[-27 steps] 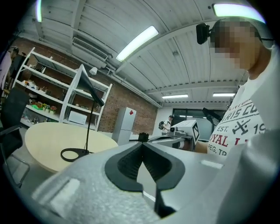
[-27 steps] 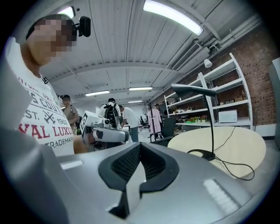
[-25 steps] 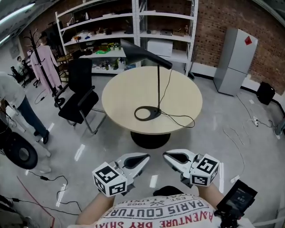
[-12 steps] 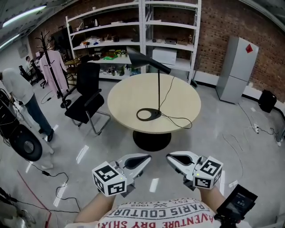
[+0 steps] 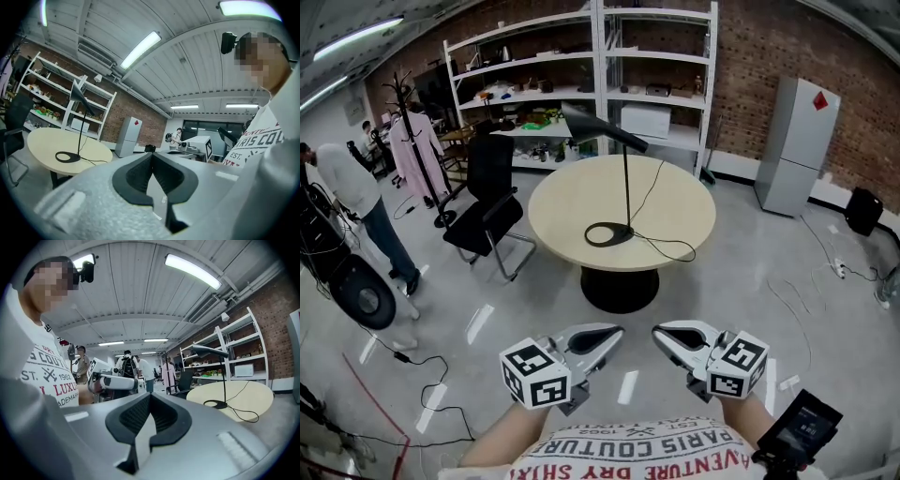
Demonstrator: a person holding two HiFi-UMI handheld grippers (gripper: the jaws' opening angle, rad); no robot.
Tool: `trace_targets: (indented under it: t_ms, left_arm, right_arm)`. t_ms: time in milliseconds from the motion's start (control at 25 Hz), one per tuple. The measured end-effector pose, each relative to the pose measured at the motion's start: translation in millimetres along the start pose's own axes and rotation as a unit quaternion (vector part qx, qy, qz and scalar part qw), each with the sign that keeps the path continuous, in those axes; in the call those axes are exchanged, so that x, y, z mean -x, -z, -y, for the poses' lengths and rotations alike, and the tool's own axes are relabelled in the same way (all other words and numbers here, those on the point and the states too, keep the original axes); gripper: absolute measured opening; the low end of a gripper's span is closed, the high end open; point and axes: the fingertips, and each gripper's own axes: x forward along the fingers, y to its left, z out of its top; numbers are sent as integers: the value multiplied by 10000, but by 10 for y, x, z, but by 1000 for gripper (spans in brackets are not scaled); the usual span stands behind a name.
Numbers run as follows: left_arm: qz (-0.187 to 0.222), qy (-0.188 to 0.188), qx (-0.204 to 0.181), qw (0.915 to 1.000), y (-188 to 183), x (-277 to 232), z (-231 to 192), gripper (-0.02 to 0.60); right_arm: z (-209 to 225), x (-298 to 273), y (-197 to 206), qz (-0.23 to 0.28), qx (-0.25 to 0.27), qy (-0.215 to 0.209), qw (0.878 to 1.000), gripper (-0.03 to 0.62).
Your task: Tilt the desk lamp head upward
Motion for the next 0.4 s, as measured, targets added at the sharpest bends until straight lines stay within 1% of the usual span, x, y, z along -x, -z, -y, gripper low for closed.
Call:
trace_targets:
  t_ms: [120,240,400]
  left_arm:
    - [27,-44,-11,10000,-2,51,89,2]
    - [55,-56,9,10000,7,78,178,2]
    - [66,-73,-26,9999,44,83,299,2]
  right_arm:
    - [-89,58,-61,85,16,3,10000,6]
    - [-175,129,-76,185,-58,-96,9998,6]
    - [-268,214,-16,157,-41,-160,9997,5]
